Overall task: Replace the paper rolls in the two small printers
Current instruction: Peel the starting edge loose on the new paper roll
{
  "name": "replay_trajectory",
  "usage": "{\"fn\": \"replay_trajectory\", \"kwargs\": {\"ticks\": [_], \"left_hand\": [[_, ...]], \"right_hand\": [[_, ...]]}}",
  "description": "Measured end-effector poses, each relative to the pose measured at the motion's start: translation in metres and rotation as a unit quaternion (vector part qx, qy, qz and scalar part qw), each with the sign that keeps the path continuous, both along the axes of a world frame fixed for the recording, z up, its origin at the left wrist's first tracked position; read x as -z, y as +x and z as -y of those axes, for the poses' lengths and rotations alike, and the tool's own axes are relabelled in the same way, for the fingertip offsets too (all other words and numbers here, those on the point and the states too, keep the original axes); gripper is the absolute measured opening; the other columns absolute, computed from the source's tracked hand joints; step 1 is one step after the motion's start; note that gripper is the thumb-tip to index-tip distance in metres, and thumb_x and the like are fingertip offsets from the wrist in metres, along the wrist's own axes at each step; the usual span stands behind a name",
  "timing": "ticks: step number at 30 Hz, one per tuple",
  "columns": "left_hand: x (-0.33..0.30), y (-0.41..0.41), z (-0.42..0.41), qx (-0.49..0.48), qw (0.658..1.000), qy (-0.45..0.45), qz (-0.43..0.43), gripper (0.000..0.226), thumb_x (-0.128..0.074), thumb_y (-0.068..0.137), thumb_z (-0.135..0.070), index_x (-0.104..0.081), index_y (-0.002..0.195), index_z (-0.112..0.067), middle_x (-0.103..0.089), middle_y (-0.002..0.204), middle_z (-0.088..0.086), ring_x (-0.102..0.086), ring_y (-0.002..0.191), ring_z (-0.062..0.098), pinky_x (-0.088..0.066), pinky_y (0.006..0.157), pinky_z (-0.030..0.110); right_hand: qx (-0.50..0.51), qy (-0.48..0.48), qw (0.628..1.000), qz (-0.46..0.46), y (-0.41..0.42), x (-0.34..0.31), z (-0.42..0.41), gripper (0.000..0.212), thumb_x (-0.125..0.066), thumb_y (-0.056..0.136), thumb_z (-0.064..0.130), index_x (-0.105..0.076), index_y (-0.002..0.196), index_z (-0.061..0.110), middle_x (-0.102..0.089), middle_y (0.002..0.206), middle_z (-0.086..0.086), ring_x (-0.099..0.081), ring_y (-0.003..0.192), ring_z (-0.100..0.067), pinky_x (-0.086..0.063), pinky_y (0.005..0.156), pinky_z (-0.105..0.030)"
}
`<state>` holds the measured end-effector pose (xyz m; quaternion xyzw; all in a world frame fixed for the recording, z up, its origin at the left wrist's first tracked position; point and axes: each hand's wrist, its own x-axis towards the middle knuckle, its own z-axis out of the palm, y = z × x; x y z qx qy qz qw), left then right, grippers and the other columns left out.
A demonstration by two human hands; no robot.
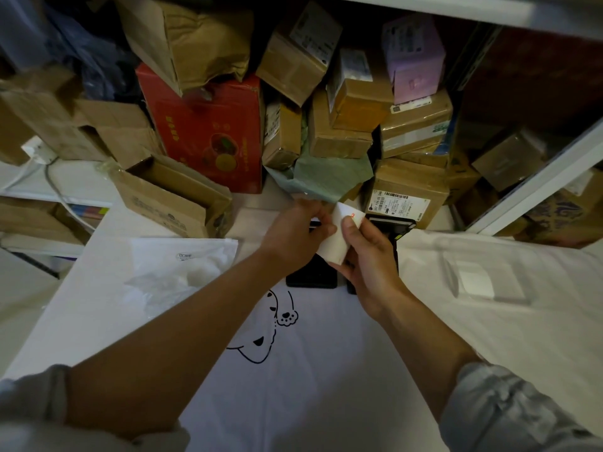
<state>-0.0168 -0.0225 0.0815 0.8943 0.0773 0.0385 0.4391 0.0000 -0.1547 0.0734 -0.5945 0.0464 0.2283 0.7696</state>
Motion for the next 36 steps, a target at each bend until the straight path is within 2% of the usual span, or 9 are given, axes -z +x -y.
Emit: {"fn": "replay_trajectory", "kwargs": {"ticks": [4,8,14,18,20,24,28,33,36], "left_hand": [[0.0,-0.001,-0.001,0.024,0.997,0.073,-0.004,0.015,-0.056,0.092,-0.02,-0.057,0.1,-0.008,-0.047,0.116,0.012,-0.052,0.105,0.026,-0.046,0.093,0.039],[-0.001,-0.006,0.004,0.03,0.995,0.098,-0.007,0.018,-0.048,0.095,-0.018,-0.05,0.106,-0.004,-0.048,0.11,0.014,-0.052,0.097,0.028,-0.046,0.087,0.041],[-0.003,-0.008,0.004,0.053,0.998,0.043,-0.008,0.01,-0.046,0.095,-0.011,-0.048,0.1,-0.003,-0.054,0.097,0.013,-0.054,0.091,0.027,-0.044,0.079,0.034],[-0.002,-0.01,0.001,0.057,0.997,-0.034,-0.028,0.003,-0.045,0.096,-0.008,-0.045,0.096,-0.006,-0.057,0.097,0.02,-0.058,0.095,0.033,-0.051,0.085,0.049],[-0.002,-0.011,0.0,0.049,0.996,-0.066,-0.04,0.002,-0.045,0.096,-0.009,-0.044,0.095,-0.008,-0.055,0.095,0.014,-0.059,0.095,0.029,-0.055,0.082,0.044],[-0.002,-0.01,-0.001,0.018,0.984,-0.17,-0.056,0.009,-0.052,0.094,-0.009,-0.049,0.086,-0.011,-0.055,0.082,-0.001,-0.058,0.078,0.007,-0.055,0.059,0.015],[-0.003,-0.011,0.0,-0.061,0.963,-0.261,-0.017,0.008,-0.068,0.083,-0.009,-0.062,0.087,-0.014,-0.064,0.078,0.002,-0.063,0.071,0.007,-0.055,0.056,0.015],[-0.001,-0.02,0.01,-0.101,0.985,-0.053,0.131,0.011,-0.072,0.081,-0.016,-0.073,0.092,-0.014,-0.064,0.08,-0.012,-0.058,0.071,-0.002,-0.048,0.069,0.012],[-0.003,-0.022,0.016,-0.112,0.982,-0.014,0.151,0.005,-0.07,0.082,-0.017,-0.072,0.086,-0.014,-0.066,0.083,-0.007,-0.06,0.073,0.005,-0.047,0.069,0.017]], "right_hand": [[-0.001,-0.027,1.0,-0.004,-0.001,0.002,-0.001,0.026,-0.058,0.092,0.03,-0.062,0.118,0.028,-0.066,0.118,-0.003,-0.062,0.108,-0.018,-0.057,0.07,-0.028],[0.014,-0.054,0.998,-0.006,-0.001,0.002,-0.002,0.028,-0.06,0.09,0.032,-0.062,0.117,0.026,-0.067,0.114,-0.003,-0.064,0.103,-0.017,-0.057,0.066,-0.027],[0.008,-0.076,0.997,-0.002,0.001,0.001,-0.001,0.033,-0.061,0.089,0.035,-0.061,0.121,0.023,-0.067,0.114,-0.003,-0.065,0.103,-0.018,-0.056,0.065,-0.027],[0.002,-0.087,0.996,0.008,0.002,0.0,-0.001,0.024,-0.062,0.089,0.035,-0.064,0.112,0.026,-0.069,0.111,-0.003,-0.066,0.099,-0.016,-0.056,0.064,-0.026],[-0.002,-0.089,0.996,0.004,0.003,0.0,-0.001,0.02,-0.062,0.089,0.035,-0.065,0.108,0.029,-0.069,0.111,-0.003,-0.066,0.1,-0.018,-0.057,0.069,-0.029],[-0.004,-0.082,0.996,-0.023,0.005,-0.001,-0.001,0.032,-0.062,0.088,0.039,-0.063,0.117,0.026,-0.067,0.114,-0.004,-0.064,0.105,-0.021,-0.056,0.078,-0.035],[0.008,-0.04,0.996,-0.073,0.008,-0.004,-0.001,0.028,-0.06,0.089,0.04,-0.062,0.112,0.025,-0.068,0.11,-0.004,-0.064,0.102,-0.02,-0.055,0.074,-0.033],[0.0,0.03,0.996,-0.083,0.008,-0.005,0.0,0.023,-0.056,0.092,0.034,-0.062,0.112,0.025,-0.067,0.115,-0.005,-0.064,0.105,-0.02,-0.055,0.074,-0.033],[0.006,0.035,0.997,-0.073,0.007,-0.006,-0.001,0.03,-0.056,0.092,0.034,-0.06,0.12,0.024,-0.068,0.114,-0.004,-0.064,0.105,-0.02,-0.055,0.071,-0.031]]}}
